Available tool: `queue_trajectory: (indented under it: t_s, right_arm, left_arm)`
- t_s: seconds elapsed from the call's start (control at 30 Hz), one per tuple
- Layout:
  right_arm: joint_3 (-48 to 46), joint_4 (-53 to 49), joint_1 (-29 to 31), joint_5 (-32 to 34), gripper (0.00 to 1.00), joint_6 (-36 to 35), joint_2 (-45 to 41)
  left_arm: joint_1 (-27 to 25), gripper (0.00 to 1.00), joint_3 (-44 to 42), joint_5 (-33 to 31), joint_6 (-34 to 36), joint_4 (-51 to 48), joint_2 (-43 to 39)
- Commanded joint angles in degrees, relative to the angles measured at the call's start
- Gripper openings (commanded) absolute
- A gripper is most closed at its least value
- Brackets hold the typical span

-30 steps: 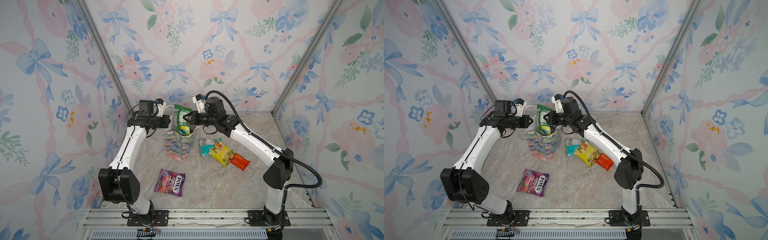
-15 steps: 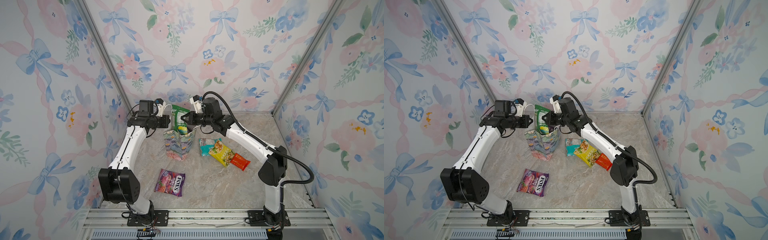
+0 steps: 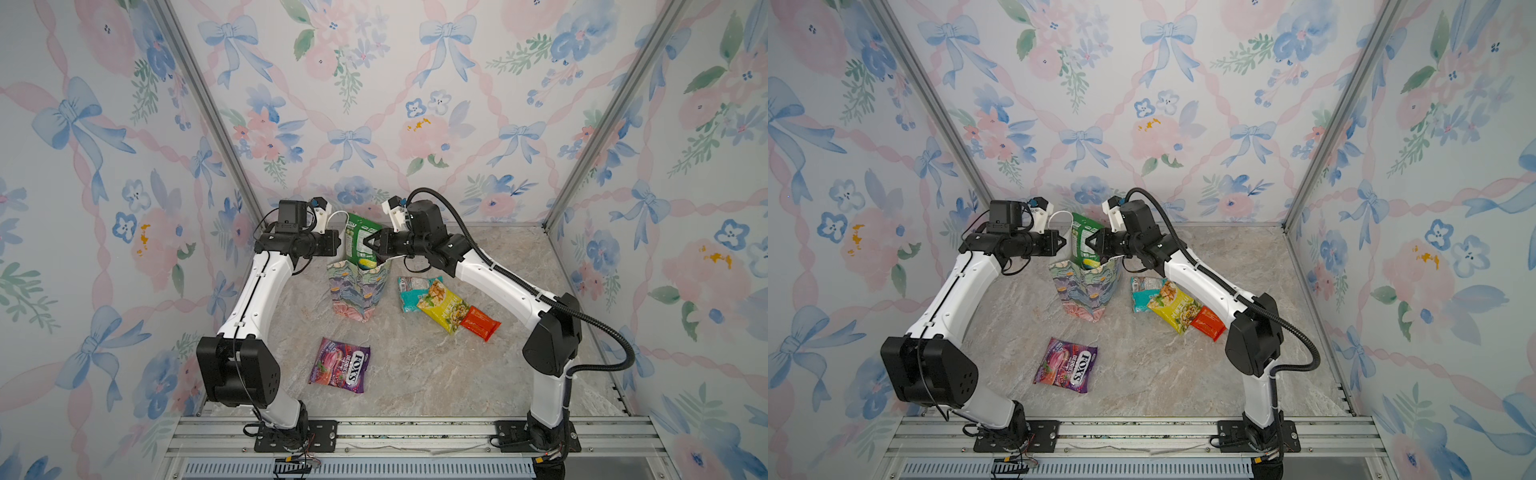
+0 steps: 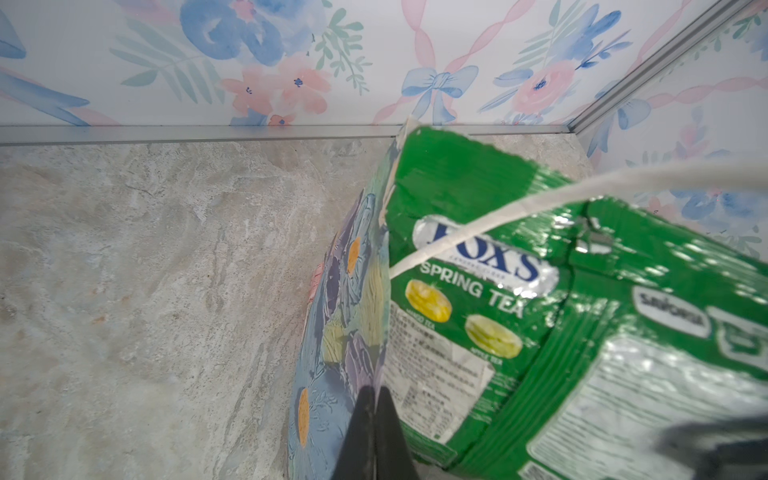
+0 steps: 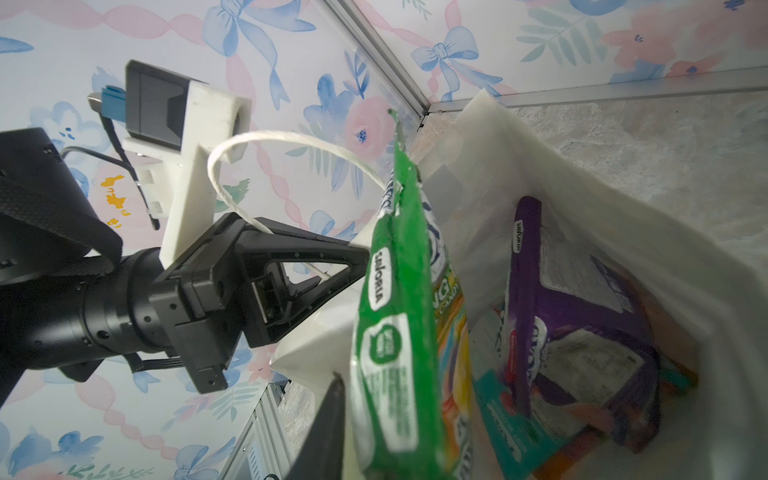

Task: Place the snacks into the paper bag
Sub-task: 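Lower the green FOX'S bag into the paper bag with the right gripper, then open the right gripper and raise it out of the paper bag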

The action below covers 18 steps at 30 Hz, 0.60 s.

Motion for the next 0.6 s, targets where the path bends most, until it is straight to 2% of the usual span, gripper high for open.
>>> queue_trajectory:
  t_s: [0.0,0.07,0.17,0.3,0.57]
  right_arm:
    - [-0.7,1.3,-1.0,1.3,0.62,-1.3,-4.2]
    - [0.0,-0.4,-1.8,3.3,0.80,-3.1,-5.0]
    - [0.8,-1.3,-3.2,5.1,0.90,-4.8,-6.5]
    - [1.3,-2.3,-4.2,8.0,0.97,-7.5,-8.5]
    - [0.4,-5.3,-5.7,11.3,0.98,-11.5,-12.1]
  left_arm:
    - [-0.5,0.00,-0.9,0.6,0.7,-1.1,-0.9]
    - [-0.5,0.00,-1.0,0.7,0.6,-1.1,-1.0]
    - [-0.5,0.00,-0.9,0.7,0.6,-1.1,-1.0]
    - [-0.5,0.00,-0.9,0.7,0.7,-1.1,-1.1]
    - [-0.5,0.00,-1.0,0.4,0.7,-1.1,-1.1]
